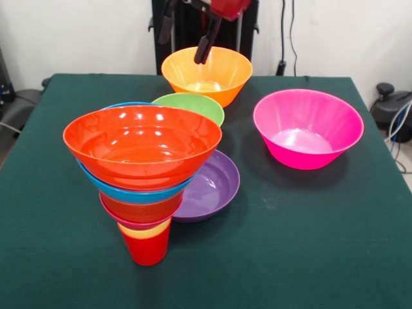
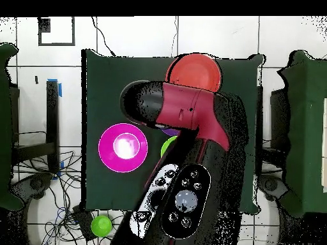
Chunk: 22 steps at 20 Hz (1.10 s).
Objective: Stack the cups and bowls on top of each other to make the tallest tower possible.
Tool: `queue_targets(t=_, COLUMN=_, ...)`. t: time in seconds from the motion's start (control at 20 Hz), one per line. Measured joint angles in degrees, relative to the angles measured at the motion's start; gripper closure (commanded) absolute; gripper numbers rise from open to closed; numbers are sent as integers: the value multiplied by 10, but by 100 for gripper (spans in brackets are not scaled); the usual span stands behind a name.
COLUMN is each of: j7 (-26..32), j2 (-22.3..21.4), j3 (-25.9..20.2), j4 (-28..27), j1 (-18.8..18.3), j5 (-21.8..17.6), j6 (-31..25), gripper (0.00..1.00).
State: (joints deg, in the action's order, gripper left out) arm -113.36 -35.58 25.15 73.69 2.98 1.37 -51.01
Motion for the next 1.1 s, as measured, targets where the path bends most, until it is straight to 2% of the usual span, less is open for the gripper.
queue_targets(t=0.45, j7=-63, j2=49, j3=42, j4=-1, j1=50, j5=0, j6=0, gripper=0)
queue_targets(t=1.1, j7=-120, j2=98, j3=82, j4=-1, j1=93, j5=1, j6=0, gripper=0)
